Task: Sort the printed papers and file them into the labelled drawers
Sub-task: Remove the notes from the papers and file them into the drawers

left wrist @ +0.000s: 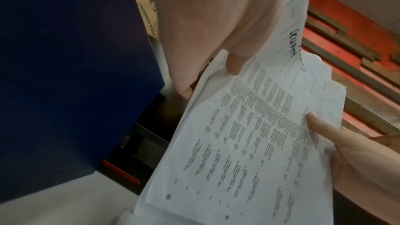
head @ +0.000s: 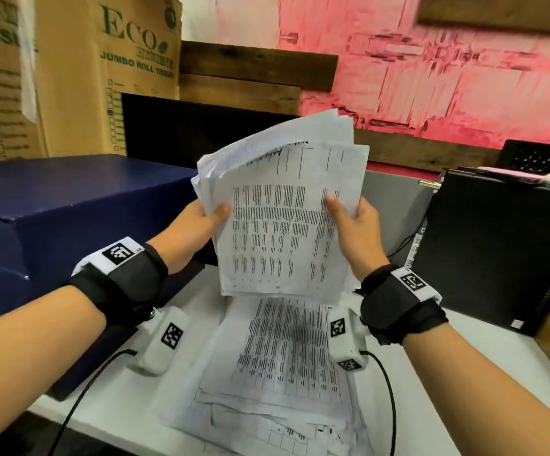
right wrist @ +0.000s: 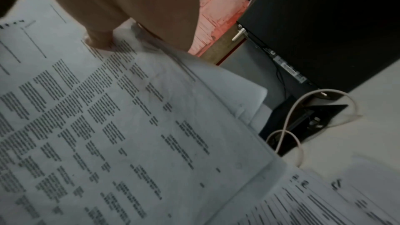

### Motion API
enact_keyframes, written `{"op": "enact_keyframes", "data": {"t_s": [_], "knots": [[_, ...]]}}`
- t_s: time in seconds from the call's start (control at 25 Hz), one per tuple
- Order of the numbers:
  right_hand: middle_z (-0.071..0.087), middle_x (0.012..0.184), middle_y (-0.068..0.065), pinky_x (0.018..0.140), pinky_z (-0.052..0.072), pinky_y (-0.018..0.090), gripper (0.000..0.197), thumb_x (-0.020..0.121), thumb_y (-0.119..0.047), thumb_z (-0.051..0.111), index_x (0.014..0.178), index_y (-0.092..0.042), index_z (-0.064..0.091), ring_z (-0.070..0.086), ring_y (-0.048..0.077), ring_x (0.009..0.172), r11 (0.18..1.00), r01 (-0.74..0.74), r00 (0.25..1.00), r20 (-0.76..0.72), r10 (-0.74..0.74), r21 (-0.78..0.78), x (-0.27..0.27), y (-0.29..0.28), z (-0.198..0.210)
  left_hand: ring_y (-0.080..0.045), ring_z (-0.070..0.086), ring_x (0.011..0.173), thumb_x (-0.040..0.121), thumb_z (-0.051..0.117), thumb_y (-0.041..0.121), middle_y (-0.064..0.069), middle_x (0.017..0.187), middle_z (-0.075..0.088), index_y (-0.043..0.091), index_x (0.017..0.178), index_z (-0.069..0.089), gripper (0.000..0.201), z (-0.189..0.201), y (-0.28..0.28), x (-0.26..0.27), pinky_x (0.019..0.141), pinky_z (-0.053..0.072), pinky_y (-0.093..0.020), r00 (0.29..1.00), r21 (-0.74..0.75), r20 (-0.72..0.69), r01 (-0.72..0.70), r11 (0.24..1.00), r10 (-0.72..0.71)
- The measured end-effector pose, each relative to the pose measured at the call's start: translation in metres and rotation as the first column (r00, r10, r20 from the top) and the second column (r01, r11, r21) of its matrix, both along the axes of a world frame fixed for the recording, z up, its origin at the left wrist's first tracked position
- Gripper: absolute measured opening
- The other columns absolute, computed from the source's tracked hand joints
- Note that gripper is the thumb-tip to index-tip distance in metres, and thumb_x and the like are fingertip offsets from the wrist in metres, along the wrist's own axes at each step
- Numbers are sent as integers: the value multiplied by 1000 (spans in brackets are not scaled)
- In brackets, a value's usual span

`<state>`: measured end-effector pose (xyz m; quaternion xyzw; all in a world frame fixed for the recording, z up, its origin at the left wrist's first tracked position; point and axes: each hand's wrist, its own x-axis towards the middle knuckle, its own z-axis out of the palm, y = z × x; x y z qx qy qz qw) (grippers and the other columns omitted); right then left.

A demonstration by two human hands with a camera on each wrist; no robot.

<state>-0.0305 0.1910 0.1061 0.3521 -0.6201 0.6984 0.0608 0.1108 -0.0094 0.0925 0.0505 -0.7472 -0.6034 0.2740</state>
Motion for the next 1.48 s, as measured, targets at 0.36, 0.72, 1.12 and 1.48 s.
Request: {"op": "enact_keyframes", "data": {"t_s": [0.36, 0.72, 1.12, 1.48], "knots": [[56, 106, -5, 82, 44, 31, 22, 99, -28, 49, 114, -14, 42, 55, 14, 98, 957, 199, 958, 166, -236, 210, -4, -2, -69, -24, 67, 104, 99, 42, 39, -11, 122, 65, 11, 124, 53, 39, -49, 11, -9, 94, 51, -48, 995, 175, 68, -85, 981, 74], [57, 93, -11, 75, 45, 25, 24, 101, -36, 41, 104, -13, 46, 56, 5, 85, 965, 260, 963, 71, -262, 37, 7, 1, -71, -16, 66, 100, 87, 39, 69, 2, 108, 68, 17, 113, 60, 62, -27, 16, -22, 91, 53, -40, 989, 124, 0, -145, 982, 146], [60, 96, -11, 69, 44, 15, 28, 100, -40, 39, 102, -14, 49, 56, -3, 83, 971, 196, 969, 127, -213, 136, 11, 7, -93, -21, 71, 93, 98, 42, 41, -4, 103, 73, 13, 114, 61, 37, -54, 23, -19, 79, 58, -35, 986, 124, -93, -127, 984, 139], [52, 77, -10, 62, 39, 13, 24, 104, -25, 37, 83, -17, 44, 46, -9, 61, 977, 212, 977, 35, -211, -27, 38, -29, -77, 0, 64, 93, 101, 41, 38, 9, 103, 66, 21, 114, 51, 24, -53, 16, 27, 83, 54, -27, 914, 12, -125, -387, 922, 385]]}}
